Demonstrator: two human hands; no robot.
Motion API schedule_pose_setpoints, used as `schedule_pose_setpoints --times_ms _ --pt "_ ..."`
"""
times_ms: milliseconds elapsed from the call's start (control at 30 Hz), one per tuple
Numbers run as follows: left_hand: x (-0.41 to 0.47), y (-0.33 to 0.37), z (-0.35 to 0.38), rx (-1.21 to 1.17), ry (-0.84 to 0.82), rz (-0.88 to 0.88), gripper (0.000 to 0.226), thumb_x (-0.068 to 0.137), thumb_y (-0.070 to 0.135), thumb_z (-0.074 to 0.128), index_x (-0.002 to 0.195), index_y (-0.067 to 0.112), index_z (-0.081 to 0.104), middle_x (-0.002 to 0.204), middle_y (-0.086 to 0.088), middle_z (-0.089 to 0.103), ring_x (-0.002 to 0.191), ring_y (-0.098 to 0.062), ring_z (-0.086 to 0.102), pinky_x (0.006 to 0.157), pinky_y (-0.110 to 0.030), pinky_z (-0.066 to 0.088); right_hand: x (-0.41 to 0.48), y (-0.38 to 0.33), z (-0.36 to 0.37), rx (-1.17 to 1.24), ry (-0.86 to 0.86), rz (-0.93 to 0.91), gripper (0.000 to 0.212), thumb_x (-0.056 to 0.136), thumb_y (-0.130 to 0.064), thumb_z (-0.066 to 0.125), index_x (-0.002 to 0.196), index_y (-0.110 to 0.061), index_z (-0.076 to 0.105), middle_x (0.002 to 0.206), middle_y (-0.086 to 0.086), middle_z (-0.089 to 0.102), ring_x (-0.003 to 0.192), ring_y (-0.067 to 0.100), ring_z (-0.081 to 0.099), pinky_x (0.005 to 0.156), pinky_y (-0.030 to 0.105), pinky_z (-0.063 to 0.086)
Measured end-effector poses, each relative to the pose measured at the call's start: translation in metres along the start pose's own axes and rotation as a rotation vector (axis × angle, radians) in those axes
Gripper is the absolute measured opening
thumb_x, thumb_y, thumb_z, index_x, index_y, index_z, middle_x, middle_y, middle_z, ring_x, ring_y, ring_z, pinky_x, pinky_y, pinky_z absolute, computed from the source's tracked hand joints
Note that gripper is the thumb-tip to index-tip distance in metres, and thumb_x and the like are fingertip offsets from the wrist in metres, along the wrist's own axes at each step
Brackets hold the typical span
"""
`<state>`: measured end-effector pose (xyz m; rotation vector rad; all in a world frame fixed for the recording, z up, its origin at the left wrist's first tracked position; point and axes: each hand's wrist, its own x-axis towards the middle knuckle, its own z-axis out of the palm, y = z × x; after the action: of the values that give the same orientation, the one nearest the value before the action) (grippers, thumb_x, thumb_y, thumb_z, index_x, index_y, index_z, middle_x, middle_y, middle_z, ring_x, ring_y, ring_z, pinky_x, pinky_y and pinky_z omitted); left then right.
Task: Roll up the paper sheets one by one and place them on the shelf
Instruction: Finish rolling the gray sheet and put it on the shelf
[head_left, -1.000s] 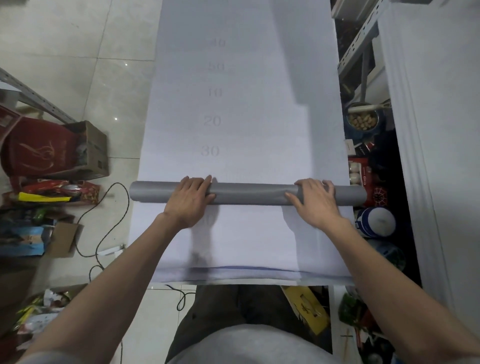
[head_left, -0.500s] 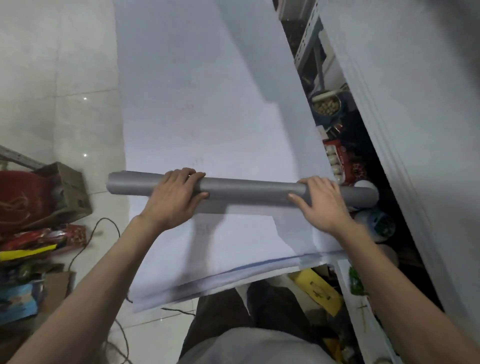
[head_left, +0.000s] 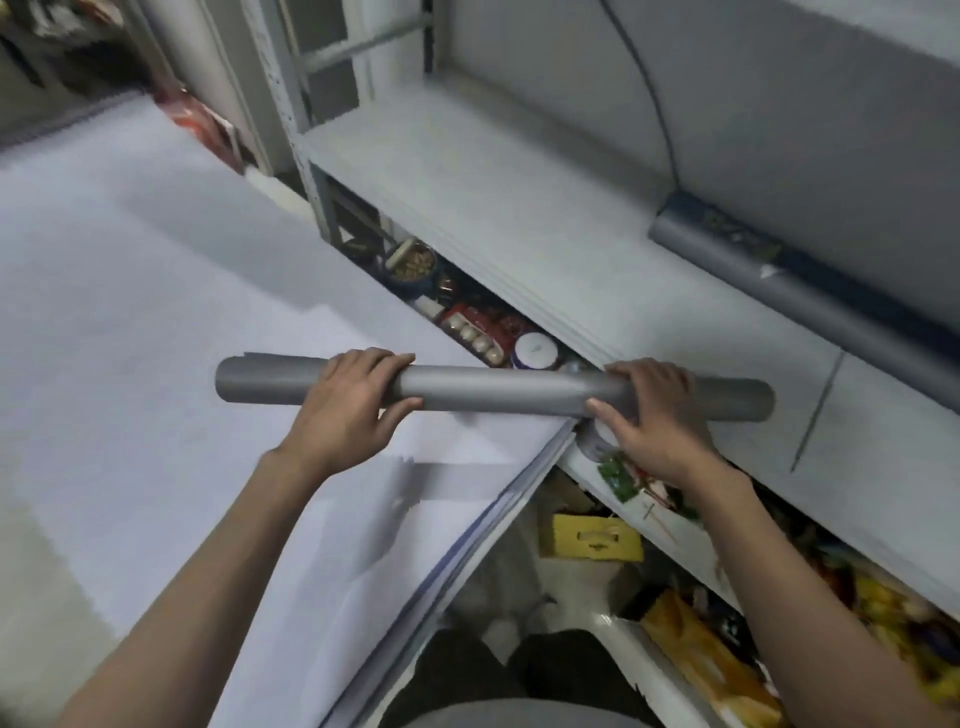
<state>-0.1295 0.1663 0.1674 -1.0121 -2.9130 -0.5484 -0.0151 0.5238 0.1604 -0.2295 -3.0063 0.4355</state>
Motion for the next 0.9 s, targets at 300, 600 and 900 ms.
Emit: schedule_pose_setpoints --times_ms 300,600,900 --pt "0.119 0.156 0.069 -0.146 -0.112 0.369 0.053 0.092 0.052 0.062 0.129 0.015 0.054 0.119 -0.009 0.064 0.111 -0.033 0.056 0.096 -0.044 0.044 -0.130 0.134 -0.069 -0.032 0.228 0.354 0.050 0.093 -0.056 0.058 0.124 -0.017 0.057 0.118 0.003 0.062 0.111 0.025 0.053 0.101 0.038 0.031" --pt "0.205 0.308 0.139 -0.144 -0.198 0.622 0.050 0.092 0.048 0.065 0.131 0.018 0.053 0.120 -0.010 0.065 0.110 -0.031 0.059 0.092 -0.041 0.044 -0.197 0.260 -0.096 -0.053 0.215 0.613 0.057 0.093 -0.065 0.047 0.125 -0.019 0.058 0.122 0.004 0.062 0.114 0.027 0.054 0.102 0.039 0.030" --pt "0.275 0.327 0.157 -0.065 -0.256 0.493 0.052 0.091 0.046 0.055 0.132 0.014 0.053 0.125 -0.016 0.064 0.116 -0.034 0.058 0.099 -0.042 0.037 -0.132 0.318 -0.087 -0.080 0.132 0.609 0.065 0.093 -0.071 0.034 0.129 -0.021 0.055 0.129 0.006 0.060 0.121 0.029 0.051 0.107 0.041 0.028"
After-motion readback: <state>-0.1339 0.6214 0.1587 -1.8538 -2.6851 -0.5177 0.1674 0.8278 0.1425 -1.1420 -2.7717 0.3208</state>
